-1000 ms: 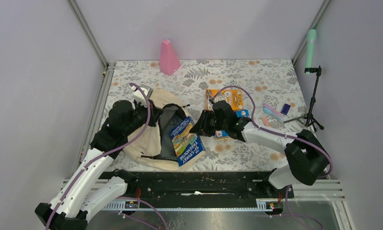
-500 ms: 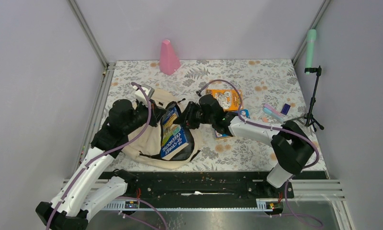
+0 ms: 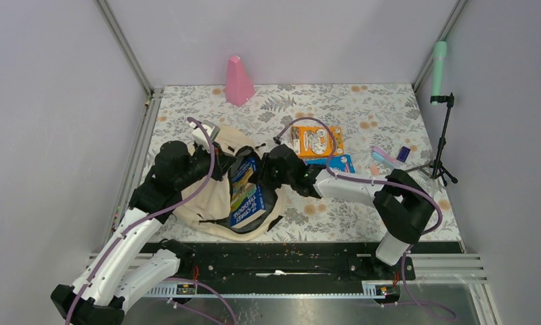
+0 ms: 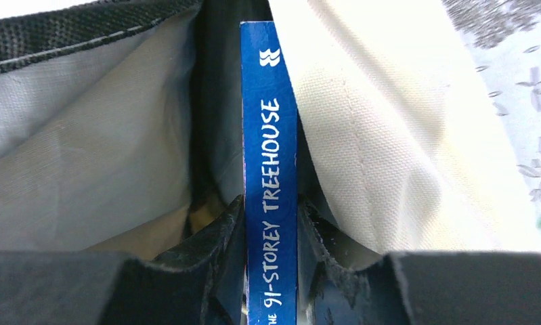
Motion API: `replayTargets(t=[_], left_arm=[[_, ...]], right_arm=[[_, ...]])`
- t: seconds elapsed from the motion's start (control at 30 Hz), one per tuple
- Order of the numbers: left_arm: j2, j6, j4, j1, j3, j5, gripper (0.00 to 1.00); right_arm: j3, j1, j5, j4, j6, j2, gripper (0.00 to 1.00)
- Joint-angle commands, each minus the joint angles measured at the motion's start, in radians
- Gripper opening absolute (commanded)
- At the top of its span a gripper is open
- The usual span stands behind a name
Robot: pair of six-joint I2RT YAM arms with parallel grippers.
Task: Pack the student bag
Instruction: Place the book in the student bag.
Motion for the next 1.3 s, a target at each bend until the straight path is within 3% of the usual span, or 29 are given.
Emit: replayTargets(t=[0.0,0.53,0.63,0.87,1.0,1.27], left_arm=[[-0.019,-0.01,0.142,0.004,0.009,0.046,0.0],[-0.007,-0.022,0.177,0.004,-0.005,0.113,0.0],[-0.006,-0.023,0.181,0.004,-0.005,0.122,0.0],[-0.014,-0.024,0.186,0.004,-0.01,0.119,0.0],[-0.021,-0.021,0.186,0.005,-0.011,0.109,0.0],[-0.018,-0.014,0.176,0.004,-0.008,0.094,0.0]], right_arm=[[0.094,0.04,0.245,-0.045,-0.142,0.013,0.0],[0.135,0.084,0.149,0.259,-0.036,0.077,0.0],[0.11,0.088,0.203,0.304,-0.064,0.083,0.0],[0.126,0.099,0.42,0.156,-0.262,0.151,0.0],[0.081,0.099,0.424,0.181,-0.291,0.121,0.11],[0.058,0.101,0.418,0.176,-0.374,0.068,0.64]])
